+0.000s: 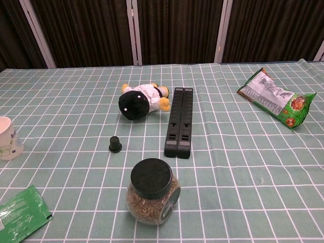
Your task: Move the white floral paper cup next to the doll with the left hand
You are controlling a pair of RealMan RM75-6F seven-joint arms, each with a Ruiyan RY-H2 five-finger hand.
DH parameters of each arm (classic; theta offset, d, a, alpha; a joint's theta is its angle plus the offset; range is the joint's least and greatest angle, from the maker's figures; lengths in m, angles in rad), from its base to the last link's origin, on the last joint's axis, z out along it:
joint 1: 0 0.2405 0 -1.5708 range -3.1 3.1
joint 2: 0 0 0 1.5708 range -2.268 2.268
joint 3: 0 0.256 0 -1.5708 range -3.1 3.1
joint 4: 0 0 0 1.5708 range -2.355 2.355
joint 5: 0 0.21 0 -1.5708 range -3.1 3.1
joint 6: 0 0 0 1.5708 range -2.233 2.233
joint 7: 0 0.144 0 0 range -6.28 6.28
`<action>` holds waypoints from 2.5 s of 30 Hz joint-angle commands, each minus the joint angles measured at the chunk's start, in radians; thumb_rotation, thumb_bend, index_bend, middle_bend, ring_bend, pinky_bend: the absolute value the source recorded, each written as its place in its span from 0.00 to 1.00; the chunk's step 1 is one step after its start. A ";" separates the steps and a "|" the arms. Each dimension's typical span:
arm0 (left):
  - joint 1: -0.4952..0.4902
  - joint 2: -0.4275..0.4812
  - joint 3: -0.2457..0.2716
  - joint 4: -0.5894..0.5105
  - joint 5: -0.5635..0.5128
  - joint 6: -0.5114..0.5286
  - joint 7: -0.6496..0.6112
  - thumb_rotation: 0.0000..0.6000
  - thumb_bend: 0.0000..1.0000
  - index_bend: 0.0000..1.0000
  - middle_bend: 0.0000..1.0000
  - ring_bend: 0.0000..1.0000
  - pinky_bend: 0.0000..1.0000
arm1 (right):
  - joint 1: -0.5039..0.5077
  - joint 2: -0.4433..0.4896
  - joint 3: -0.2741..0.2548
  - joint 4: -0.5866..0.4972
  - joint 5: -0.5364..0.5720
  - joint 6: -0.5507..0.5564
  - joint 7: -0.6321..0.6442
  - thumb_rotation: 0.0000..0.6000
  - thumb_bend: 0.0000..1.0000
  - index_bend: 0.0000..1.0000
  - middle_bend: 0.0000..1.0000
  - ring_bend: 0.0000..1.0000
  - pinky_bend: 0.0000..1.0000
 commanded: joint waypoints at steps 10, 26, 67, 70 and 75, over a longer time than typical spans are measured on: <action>-0.040 -0.049 -0.021 0.043 -0.045 -0.082 0.092 1.00 0.05 0.00 0.00 0.00 0.00 | 0.004 -0.003 0.003 -0.011 0.004 -0.006 -0.003 1.00 0.00 0.00 0.00 0.00 0.00; -0.296 -0.298 -0.079 0.342 -0.230 -0.457 0.571 1.00 0.05 0.00 0.00 0.00 0.00 | 0.033 -0.016 0.026 -0.005 0.068 -0.060 -0.015 1.00 0.00 0.00 0.00 0.00 0.00; -0.367 -0.350 -0.285 0.313 -0.495 -0.546 -0.335 1.00 0.04 0.57 0.44 0.38 0.40 | 0.034 -0.009 0.032 0.002 0.104 -0.057 0.004 1.00 0.00 0.00 0.00 0.00 0.00; -0.388 -0.324 -0.301 0.323 -0.540 -0.675 -0.537 1.00 0.04 0.55 0.42 0.35 0.38 | 0.036 -0.011 0.033 0.003 0.110 -0.061 0.002 1.00 0.00 0.00 0.00 0.00 0.00; -0.416 -0.365 -0.298 0.413 -0.554 -0.762 -0.693 1.00 0.04 0.53 0.40 0.34 0.37 | 0.039 -0.014 0.036 0.007 0.123 -0.069 -0.002 1.00 0.00 0.00 0.00 0.00 0.00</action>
